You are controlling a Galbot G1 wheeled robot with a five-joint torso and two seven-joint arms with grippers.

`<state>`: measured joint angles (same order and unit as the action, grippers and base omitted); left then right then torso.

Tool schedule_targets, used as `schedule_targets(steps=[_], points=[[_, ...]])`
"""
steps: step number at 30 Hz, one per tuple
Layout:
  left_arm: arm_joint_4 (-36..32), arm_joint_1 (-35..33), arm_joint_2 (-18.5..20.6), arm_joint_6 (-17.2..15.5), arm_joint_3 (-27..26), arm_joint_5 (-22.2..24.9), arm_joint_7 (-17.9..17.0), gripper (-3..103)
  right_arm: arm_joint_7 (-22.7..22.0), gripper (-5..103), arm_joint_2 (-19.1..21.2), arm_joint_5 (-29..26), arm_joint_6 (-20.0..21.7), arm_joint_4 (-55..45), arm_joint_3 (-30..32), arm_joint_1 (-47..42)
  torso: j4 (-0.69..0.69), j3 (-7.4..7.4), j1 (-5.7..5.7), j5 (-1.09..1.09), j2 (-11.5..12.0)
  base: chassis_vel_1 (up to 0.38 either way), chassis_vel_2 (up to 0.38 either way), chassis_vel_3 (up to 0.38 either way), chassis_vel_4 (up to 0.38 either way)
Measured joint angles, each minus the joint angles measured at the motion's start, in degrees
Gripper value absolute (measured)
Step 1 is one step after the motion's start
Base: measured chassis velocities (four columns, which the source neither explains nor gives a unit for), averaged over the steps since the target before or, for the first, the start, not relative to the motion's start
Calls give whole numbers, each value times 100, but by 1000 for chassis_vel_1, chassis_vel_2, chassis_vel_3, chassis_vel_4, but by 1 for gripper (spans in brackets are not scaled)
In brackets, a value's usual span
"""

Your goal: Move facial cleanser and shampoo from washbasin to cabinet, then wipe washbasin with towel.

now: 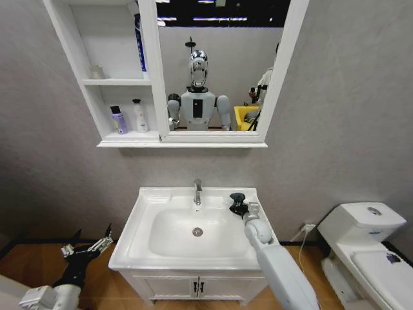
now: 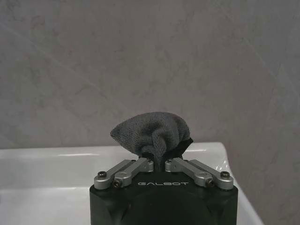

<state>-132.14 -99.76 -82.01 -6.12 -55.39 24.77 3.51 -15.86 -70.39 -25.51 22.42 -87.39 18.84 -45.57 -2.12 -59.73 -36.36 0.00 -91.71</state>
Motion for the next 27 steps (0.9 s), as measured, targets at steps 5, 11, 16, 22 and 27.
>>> schedule_targets(steps=[5,11,16,22,27], points=[[0,0,0,0,0,0,0,100,557,6,222,480,-675,850,46,447,-1,0,-1,0,0,0,0,0,0],[0,0,0,0,0,0,0,100,1032,24,238,872,-850,1417,121,447,2,0,-1,1,1,0,0,0,0],[0,0,0,0,0,0,0,100,1086,40,148,770,-868,1382,72,343,0,0,-1,1,1,0,0,0,0],[0,0,0,0,0,0,0,100,920,67,154,779,-728,1094,34,244,0,0,-1,0,1,0,0,0,0],[0,0,0,0,0,0,0,100,795,78,240,821,-597,885,64,32,0,1,-1,0,1,0,0,0,0]])
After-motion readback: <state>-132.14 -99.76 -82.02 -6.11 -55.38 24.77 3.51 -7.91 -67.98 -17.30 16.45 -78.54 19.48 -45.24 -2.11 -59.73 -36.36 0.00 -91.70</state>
